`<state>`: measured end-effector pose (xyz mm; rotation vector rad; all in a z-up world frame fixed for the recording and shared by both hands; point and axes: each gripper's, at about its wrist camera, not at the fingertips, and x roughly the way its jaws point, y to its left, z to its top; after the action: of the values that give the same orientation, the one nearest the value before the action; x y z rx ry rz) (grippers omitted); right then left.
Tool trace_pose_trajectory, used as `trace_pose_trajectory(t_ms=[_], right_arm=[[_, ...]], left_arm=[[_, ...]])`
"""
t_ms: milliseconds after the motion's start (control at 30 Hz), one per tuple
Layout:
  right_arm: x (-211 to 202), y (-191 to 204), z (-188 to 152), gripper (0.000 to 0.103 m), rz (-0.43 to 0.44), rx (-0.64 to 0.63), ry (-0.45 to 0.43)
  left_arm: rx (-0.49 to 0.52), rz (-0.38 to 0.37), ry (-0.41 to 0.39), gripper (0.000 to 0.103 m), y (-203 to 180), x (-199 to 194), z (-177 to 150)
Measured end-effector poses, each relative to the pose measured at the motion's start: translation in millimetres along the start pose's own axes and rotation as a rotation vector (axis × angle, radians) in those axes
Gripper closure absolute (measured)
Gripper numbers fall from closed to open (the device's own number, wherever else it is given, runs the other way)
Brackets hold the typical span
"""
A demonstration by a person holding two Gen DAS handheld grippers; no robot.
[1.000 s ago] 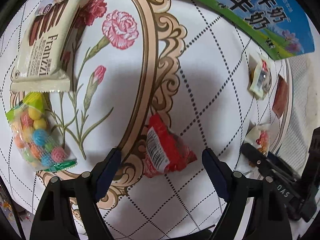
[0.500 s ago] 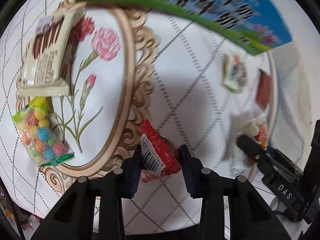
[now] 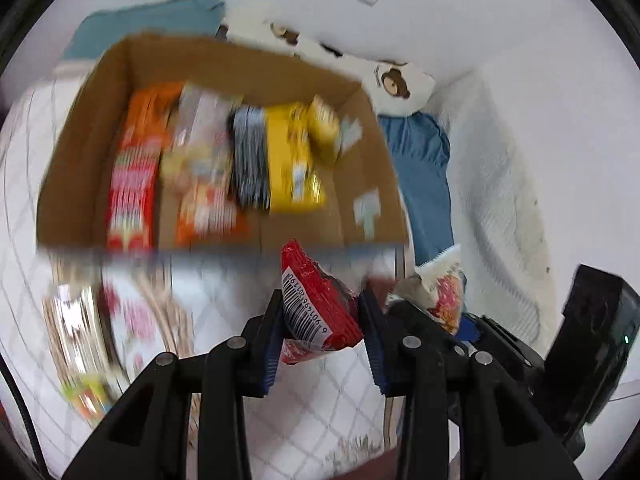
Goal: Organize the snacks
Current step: 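Carry both packets into the cardboard box and release them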
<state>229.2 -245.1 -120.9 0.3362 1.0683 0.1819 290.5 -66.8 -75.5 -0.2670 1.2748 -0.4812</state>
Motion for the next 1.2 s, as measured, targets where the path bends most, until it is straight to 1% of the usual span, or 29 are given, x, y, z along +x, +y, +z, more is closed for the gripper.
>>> trace_pose_trajectory(t_ms=[67, 167, 267, 400, 467, 533, 567, 600, 633, 667, 700, 733, 967, 1067, 1200], right_arm=[[7.6, 0.4, 29.1, 0.058, -0.039, -0.030, -0.006], [24.4, -3.2, 61.5, 0.058, -0.075, -0.048, 0.015], [54.2, -10.1, 88.5, 0.058, -0.094, -0.044, 0.076], [84.4, -15.8, 105.4, 0.058, -0.119, -0.052, 0.134], [96.7, -20.9, 109.3, 0.057, -0.105, -0.033, 0.180], [105.9, -25.6, 110.0, 0.054, -0.102, -0.014, 0.223], [110.9, -28.3, 109.6, 0.042, -0.103, -0.005, 0.245], [115.6, -29.5, 109.6, 0.016, -0.114, -0.006, 0.266], [117.9, -30.8, 107.2, 0.006, -0.122, -0.003, 0.278], [119.1, -31.7, 106.3, 0.004, -0.108, 0.003, 0.282], [122.3, -32.5, 105.7, 0.004, -0.114, 0.003, 0.287], [124.3, -31.9, 104.8, 0.004, -0.130, -0.008, 0.291], [125.8, -28.7, 101.0, 0.004, -0.151, -0.014, 0.293], [122.5, -26.0, 99.8, 0.004, -0.151, -0.011, 0.284], [114.4, -18.9, 97.5, 0.004, -0.172, -0.028, 0.253]], left_arm=[[0.005, 0.011, 0.011, 0.070, -2.4, 7.4, 30.6], [-0.013, 0.043, 0.066, 0.070, 0.0, 35.4, 75.4], [-0.036, 0.061, 0.116, 0.070, 3.8, 55.5, 98.5], [-0.042, 0.086, 0.177, 0.070, 5.9, 79.1, 113.5], [-0.037, 0.087, 0.208, 0.069, 3.2, 88.9, 115.9], [-0.046, 0.092, 0.233, 0.068, 4.2, 95.3, 115.3], [-0.054, 0.108, 0.240, 0.063, 5.6, 97.9, 114.6], [-0.058, 0.131, 0.239, 0.057, 7.2, 99.2, 113.8], [-0.056, 0.144, 0.238, 0.034, 8.6, 100.2, 113.0], [-0.048, 0.155, 0.239, 0.013, 8.7, 101.6, 112.4], [-0.045, 0.162, 0.233, 0.011, 9.4, 101.1, 111.8], [-0.043, 0.172, 0.224, 0.011, 10.5, 99.6, 111.2], [-0.032, 0.231, 0.199, 0.011, 14.9, 91.4, 105.9], [-0.022, 0.266, 0.169, 0.011, 17.1, 83.7, 101.9], [-0.002, 0.314, 0.120, 0.011, 21.1, 69.1, 90.0]])
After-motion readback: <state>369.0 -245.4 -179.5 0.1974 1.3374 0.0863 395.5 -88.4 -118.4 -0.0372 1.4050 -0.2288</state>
